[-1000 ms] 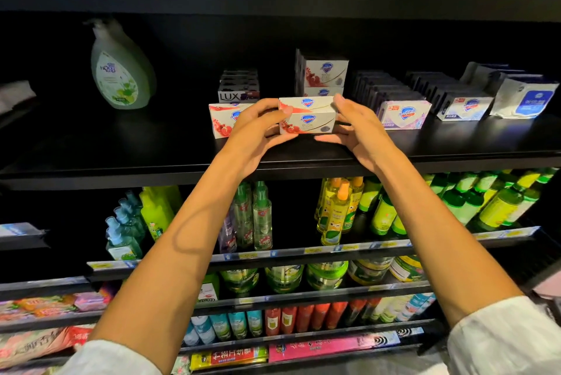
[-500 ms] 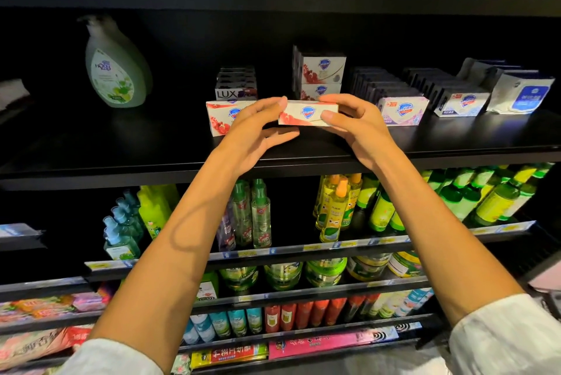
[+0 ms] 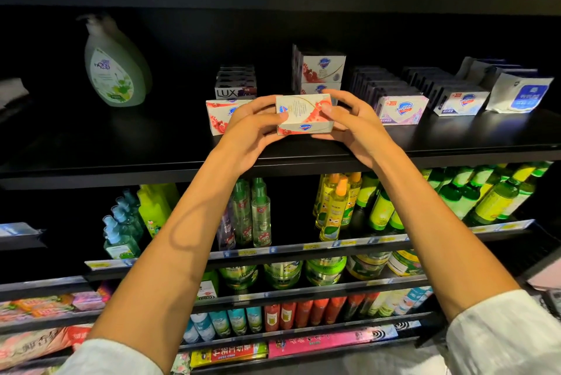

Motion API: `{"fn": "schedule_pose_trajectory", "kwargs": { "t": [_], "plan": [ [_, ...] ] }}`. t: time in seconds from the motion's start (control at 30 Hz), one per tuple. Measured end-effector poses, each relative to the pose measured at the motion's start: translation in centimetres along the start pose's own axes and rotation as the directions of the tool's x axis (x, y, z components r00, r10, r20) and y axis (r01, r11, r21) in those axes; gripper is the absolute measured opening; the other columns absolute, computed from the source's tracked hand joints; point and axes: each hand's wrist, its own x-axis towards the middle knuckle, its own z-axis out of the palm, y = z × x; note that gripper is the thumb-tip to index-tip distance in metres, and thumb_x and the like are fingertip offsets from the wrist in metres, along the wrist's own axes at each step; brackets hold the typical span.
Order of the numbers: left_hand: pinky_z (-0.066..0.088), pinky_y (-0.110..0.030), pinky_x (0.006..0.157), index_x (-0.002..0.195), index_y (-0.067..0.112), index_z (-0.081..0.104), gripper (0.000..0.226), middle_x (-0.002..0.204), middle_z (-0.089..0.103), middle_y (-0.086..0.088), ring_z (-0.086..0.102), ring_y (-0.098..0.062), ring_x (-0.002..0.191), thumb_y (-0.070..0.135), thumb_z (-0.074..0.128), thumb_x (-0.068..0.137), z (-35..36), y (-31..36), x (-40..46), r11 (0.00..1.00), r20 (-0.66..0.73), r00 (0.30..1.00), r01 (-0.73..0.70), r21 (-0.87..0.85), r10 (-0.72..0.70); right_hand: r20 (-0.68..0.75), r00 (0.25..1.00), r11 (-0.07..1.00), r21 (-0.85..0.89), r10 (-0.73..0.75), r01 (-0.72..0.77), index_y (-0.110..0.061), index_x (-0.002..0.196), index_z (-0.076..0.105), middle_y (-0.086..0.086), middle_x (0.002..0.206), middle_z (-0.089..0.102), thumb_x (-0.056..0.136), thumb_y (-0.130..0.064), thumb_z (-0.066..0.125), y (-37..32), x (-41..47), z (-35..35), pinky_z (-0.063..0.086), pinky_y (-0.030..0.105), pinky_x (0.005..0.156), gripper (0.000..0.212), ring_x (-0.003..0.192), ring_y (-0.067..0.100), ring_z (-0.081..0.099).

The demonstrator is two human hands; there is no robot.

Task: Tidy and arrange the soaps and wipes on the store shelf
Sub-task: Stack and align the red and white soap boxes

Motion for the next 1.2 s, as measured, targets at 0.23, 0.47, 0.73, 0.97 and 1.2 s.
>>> {"fn": "schedule_pose_trajectory", "kwargs": {
  "t": [0.23,0.47,0.73,0.97,1.2],
  "plan": [
    [0.059,-0.042,0.097,0.137,0.013,0.059,0.046,0.125,0.072,-0.014,0.068,-0.028,0.121,-0.004,0.067,0.095,0.00,-0.03,-0.24,1.000,0.014,1.000,-0.023,0.014,0.023,-0.014,1.000,1.000,-0.014,-0.010,0.010,-0.005,0.137,0.059,0.024,0.119,0.072,0.095,-0.005,0.072,0.14,-0.02,-0.35,0.065,0.044,0.082,0.044,0.113,0.036,0.072],
    [0.058,-0.057,0.096,0.134,0.007,0.061,0.039,0.127,0.072,-0.017,0.071,-0.036,0.115,0.027,0.066,0.101,0.58,0.42,-0.39,0.990,-0.018,0.998,0.053,-0.128,-0.056,-0.010,0.991,0.988,-0.085,-0.131,0.130,-0.010,0.139,0.057,0.018,0.111,0.073,0.089,0.002,0.075,0.31,-0.31,-0.47,0.062,0.049,0.092,0.054,0.120,0.029,0.069],
    [0.057,-0.052,0.101,0.129,-0.001,0.064,0.030,0.123,0.074,-0.016,0.071,-0.033,0.116,0.014,0.061,0.104,0.42,0.39,-0.56,0.999,0.003,1.000,0.011,-0.034,-0.010,0.031,0.993,0.985,-0.120,-0.118,0.121,-0.012,0.142,0.054,0.019,0.126,0.070,0.091,0.000,0.074,0.34,-0.40,-0.18,0.060,0.047,0.096,0.056,0.121,0.032,0.068],
    [0.059,-0.044,0.099,0.116,0.007,0.068,0.017,0.119,0.075,-0.015,0.072,-0.030,0.114,0.006,0.062,0.100,0.39,0.34,-0.66,0.999,-0.002,0.999,-0.038,-0.021,0.038,0.020,1.000,0.997,-0.078,0.023,-0.022,-0.009,0.135,0.061,0.020,0.126,0.071,0.105,-0.037,0.059,-0.17,0.01,0.21,0.058,0.051,0.099,0.041,0.115,0.040,0.070],
    [0.057,-0.044,0.102,0.135,0.009,0.064,0.038,0.131,0.066,-0.013,0.066,-0.029,0.123,0.004,0.066,0.097,0.17,0.20,-0.65,0.997,0.030,0.997,-0.073,0.012,0.073,0.044,0.999,0.999,-0.035,-0.023,0.024,0.003,0.127,0.067,0.026,0.127,0.068,0.101,-0.015,0.065,0.14,0.02,-0.47,0.059,0.049,0.098,0.032,0.121,0.039,0.067]
  ]
}}
